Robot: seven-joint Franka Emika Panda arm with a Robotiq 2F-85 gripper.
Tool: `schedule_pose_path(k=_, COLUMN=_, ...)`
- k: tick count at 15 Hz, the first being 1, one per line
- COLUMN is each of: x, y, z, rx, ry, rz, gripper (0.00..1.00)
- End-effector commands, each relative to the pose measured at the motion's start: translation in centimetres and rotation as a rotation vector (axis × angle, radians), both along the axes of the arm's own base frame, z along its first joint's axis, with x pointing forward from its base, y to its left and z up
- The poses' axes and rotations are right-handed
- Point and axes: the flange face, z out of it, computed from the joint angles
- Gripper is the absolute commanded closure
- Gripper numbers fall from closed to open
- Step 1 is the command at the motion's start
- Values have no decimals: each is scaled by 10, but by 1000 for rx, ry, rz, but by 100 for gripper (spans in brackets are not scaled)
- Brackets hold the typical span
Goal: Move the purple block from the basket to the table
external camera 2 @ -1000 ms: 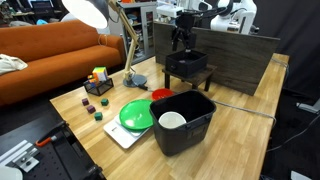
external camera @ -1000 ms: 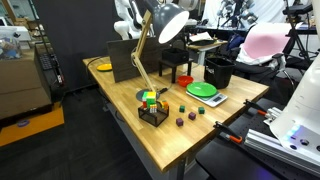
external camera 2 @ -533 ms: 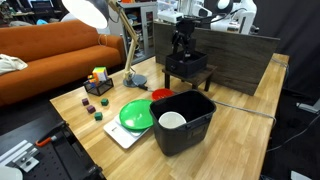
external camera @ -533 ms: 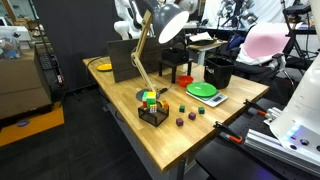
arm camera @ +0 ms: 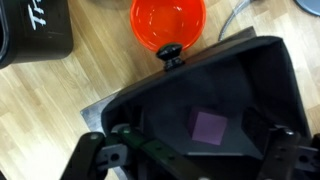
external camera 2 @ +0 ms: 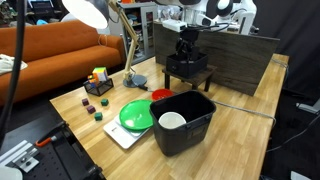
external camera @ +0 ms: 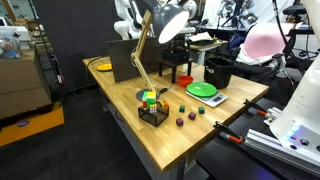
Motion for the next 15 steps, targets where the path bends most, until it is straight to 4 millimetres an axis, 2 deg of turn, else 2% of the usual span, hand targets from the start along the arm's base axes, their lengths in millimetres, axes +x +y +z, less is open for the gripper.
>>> schedule_pose_path(k=1, x=8, y=-1, z=3, rx=2, ry=6, rz=-14, gripper=10)
schedule_pose_path(k=2, x=9, y=0, z=4, rx=7, ry=1, rz=-13, gripper=28)
schedule_pose_path(k=12, x=11, y=9, z=5, rx=25, ry=-8, rz=2, gripper=96)
schedule_pose_path(k=13, x=11, y=9, z=7, rx=26, ry=-13, rz=3, gripper=93)
schedule_pose_path(k=15, x=10, y=9, z=15, rx=28, ry=-31, rz=2, gripper=93)
